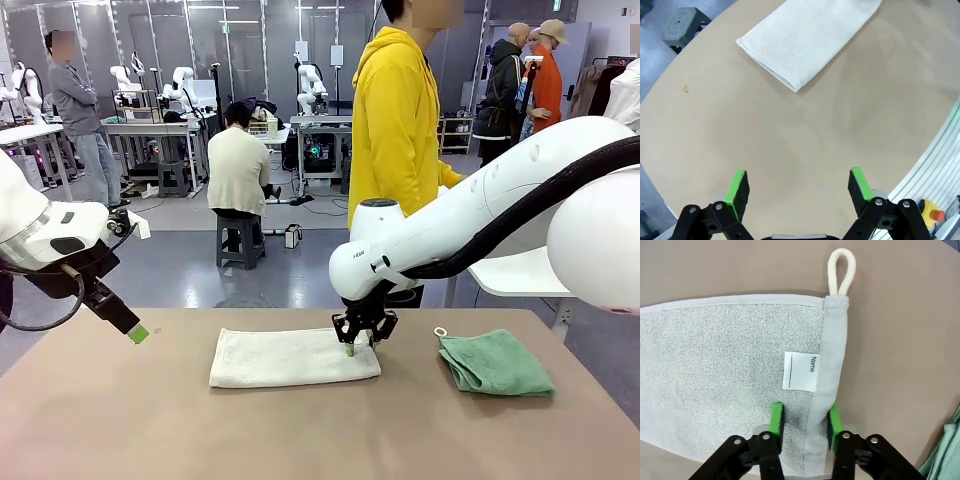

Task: Fold the towels and place them in the basket.
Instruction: When a person lays out a Towel with hook on the table, fold it in half twice.

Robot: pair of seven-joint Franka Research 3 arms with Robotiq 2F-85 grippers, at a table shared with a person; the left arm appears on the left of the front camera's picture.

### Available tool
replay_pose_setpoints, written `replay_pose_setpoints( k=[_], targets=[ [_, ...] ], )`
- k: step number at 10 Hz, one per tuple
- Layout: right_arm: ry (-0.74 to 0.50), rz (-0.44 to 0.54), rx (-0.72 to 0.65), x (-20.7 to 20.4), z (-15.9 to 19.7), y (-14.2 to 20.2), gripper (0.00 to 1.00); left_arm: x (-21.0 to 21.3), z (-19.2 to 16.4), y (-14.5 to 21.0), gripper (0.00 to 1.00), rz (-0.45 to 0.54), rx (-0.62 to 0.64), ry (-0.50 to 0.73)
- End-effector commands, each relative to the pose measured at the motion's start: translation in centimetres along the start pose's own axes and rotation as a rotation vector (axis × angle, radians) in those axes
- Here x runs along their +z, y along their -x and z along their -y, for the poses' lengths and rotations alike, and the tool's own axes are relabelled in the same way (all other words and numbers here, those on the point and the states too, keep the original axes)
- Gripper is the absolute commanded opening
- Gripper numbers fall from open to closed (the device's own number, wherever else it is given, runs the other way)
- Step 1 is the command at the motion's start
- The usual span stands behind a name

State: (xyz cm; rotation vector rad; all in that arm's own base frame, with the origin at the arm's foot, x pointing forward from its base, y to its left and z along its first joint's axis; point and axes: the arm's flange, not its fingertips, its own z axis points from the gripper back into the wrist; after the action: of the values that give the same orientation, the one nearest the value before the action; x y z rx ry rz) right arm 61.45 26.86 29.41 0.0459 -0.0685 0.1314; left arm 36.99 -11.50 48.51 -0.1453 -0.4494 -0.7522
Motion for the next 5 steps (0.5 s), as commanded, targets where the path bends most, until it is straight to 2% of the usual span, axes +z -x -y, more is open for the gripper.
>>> replay_pose_setpoints(
  k=[1, 5],
  targets=[
    [0.043, 0.012, -0.04, -0.57, 0.22, 0.01, 0.03, -0.04, -0.1, 0.04, 1.0, -0.001, 0.004, -0.001],
    [0.035, 0.02, -0.049, -0.21, 0.39, 0.13, 0.0, -0.04, -0.1, 0.04, 1.0, -0.001, 0.004, -0.001]
  ],
)
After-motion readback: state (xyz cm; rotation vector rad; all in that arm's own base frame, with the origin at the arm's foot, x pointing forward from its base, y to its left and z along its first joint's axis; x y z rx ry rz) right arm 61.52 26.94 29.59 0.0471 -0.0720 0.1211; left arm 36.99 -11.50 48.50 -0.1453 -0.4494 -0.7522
